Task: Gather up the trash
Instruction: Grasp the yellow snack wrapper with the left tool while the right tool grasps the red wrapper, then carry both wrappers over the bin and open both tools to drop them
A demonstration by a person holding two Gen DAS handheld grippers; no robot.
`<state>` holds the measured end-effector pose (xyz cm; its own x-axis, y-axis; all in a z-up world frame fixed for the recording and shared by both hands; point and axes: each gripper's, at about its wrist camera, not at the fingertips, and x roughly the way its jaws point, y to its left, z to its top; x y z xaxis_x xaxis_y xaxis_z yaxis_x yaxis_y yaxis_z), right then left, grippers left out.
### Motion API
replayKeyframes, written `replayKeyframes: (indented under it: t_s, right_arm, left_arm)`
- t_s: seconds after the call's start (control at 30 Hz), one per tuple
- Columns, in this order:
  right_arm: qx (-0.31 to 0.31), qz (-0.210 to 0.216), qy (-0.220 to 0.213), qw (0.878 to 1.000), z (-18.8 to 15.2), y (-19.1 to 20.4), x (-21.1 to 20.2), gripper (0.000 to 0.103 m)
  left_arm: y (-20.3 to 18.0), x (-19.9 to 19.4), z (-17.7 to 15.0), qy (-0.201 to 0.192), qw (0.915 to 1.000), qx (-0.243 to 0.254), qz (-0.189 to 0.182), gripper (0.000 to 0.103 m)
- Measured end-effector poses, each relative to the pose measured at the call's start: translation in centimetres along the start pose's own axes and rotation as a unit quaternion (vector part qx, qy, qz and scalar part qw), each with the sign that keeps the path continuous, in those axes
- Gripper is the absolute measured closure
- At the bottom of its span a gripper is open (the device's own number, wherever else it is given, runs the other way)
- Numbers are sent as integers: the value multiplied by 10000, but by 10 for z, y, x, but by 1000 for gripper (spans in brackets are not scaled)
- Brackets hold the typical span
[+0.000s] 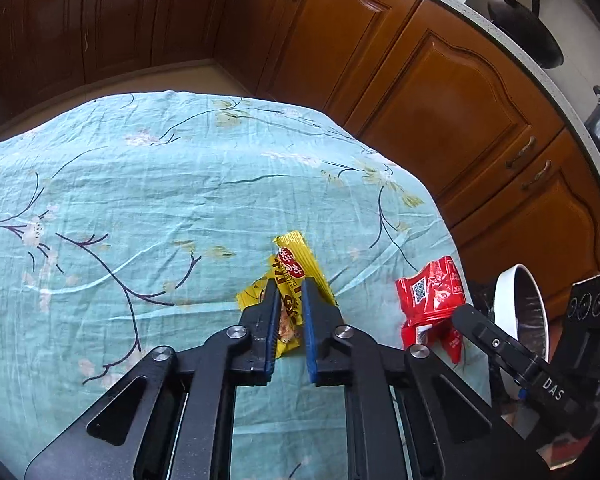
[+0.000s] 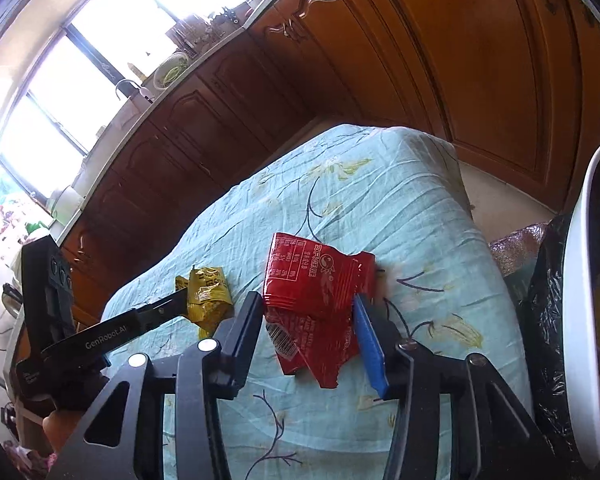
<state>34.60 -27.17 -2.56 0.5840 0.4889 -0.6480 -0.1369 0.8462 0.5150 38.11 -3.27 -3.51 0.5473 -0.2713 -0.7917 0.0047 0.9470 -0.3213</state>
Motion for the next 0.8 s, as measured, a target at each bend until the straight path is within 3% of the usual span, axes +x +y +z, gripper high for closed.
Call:
replayKeyframes:
  t_s: [0.07, 0.47, 0.8]
  right_arm:
    - [-124, 60, -69, 9999, -5, 6, -10, 73]
    - [-61, 263, -483, 9985, -38, 1, -85, 74]
    - [68, 104, -680, 9976, -69, -22, -133, 74]
  left_arm:
    - [-4, -7, -5, -33, 9999, 106, -15, 99]
    - [-45, -71, -64, -334, 9958, 725, -441, 99]
    - [-91, -88, -105, -260, 9904, 1129, -756, 99]
